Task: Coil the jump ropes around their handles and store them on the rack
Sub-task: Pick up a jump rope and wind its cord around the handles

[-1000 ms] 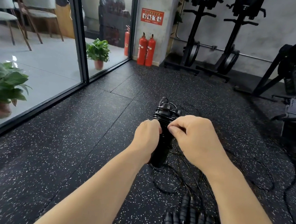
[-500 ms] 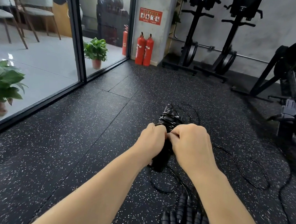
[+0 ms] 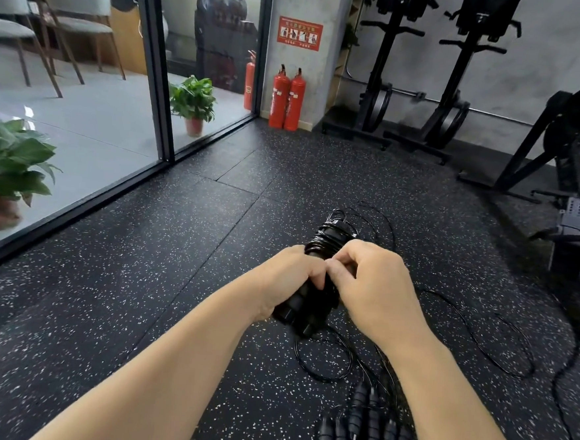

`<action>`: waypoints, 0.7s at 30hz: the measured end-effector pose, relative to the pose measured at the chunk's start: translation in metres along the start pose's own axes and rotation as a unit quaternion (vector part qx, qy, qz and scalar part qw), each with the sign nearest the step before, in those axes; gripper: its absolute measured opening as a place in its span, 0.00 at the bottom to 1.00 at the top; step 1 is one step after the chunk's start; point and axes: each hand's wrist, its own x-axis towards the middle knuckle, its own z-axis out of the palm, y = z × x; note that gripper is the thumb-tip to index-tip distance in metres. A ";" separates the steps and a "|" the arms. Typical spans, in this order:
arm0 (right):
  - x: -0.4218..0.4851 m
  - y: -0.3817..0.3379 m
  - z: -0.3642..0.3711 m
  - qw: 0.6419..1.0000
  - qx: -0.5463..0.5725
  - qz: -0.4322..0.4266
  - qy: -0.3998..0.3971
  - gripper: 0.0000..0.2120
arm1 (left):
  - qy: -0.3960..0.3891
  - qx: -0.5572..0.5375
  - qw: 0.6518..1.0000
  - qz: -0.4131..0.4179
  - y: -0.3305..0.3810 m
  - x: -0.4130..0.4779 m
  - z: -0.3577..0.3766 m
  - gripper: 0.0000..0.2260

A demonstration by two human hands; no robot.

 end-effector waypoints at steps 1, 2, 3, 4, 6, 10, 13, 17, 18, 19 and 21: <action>0.001 0.001 -0.001 1.000 0.006 0.004 0.005 0.05 | -0.006 0.004 1.000 0.004 -0.002 0.002 -0.002 0.07; 0.001 0.003 -0.002 1.000 0.013 0.009 0.009 0.05 | -0.015 0.007 1.000 0.003 -0.004 0.005 -0.004 0.08; 0.001 0.003 -0.002 1.000 0.019 0.013 0.011 0.05 | -0.021 0.014 1.000 0.003 -0.004 0.006 -0.006 0.09; 0.001 0.003 -0.002 1.000 0.023 0.015 0.010 0.05 | -0.031 0.020 0.999 0.007 -0.004 0.004 -0.007 0.09; 0.001 0.003 -0.001 0.999 0.030 0.012 0.004 0.05 | -0.041 0.029 0.999 0.017 -0.003 0.003 -0.010 0.08; 0.002 0.003 -0.002 0.999 0.031 0.015 -0.005 0.06 | 0.001 0.118 0.992 0.046 -0.005 0.005 -0.007 0.18; 0.003 0.003 0.002 0.998 0.035 0.041 -0.013 0.08 | 0.039 0.179 0.982 0.043 -0.010 0.008 -0.004 0.17; 0.003 0.005 0.013 0.996 0.066 0.066 -0.008 0.09 | 0.051 0.184 0.980 0.053 -0.011 0.010 -0.006 0.10; 0.002 0.005 0.015 0.996 0.062 0.066 -0.007 0.09 | 0.046 0.184 0.980 0.053 -0.010 0.009 -0.007 0.10; 0.002 0.005 0.017 0.996 0.055 0.064 -0.004 0.09 | 0.039 0.184 0.981 0.049 -0.009 0.007 -0.008 0.12; 0.001 0.005 0.018 0.997 0.050 0.057 0.003 0.10 | 0.016 0.177 0.983 0.036 -0.008 0.006 -0.012 0.17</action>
